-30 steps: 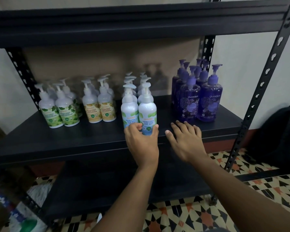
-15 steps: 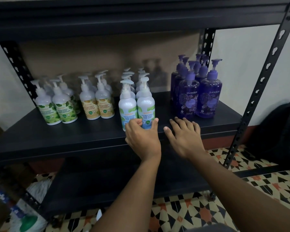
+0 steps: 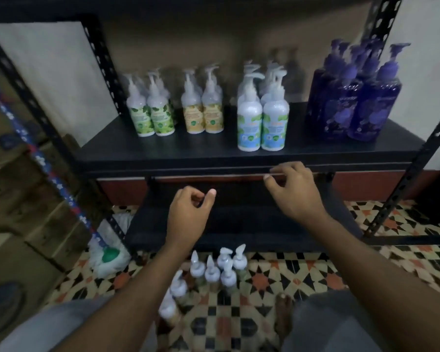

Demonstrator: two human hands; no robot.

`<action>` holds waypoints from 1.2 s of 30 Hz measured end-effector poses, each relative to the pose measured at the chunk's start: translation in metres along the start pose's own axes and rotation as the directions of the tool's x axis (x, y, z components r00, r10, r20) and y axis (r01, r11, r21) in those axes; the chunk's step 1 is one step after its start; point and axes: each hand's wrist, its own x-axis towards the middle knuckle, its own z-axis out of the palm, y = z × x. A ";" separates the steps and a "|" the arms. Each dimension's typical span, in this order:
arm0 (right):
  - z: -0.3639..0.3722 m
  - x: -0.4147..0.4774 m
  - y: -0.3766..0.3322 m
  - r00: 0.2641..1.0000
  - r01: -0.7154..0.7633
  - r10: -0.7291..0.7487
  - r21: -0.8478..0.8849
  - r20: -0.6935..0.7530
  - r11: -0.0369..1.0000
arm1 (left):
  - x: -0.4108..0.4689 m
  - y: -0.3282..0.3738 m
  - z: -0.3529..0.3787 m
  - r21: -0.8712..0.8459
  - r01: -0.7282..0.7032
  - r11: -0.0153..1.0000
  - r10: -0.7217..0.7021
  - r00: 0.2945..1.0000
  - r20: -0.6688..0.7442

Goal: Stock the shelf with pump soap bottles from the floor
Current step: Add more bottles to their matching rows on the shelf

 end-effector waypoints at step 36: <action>0.319 -0.152 0.150 0.724 -0.512 0.401 0.048 0.561 0.858 | -0.088 -0.287 0.154 0.259 0.353 0.899 -0.438 0.739 0.513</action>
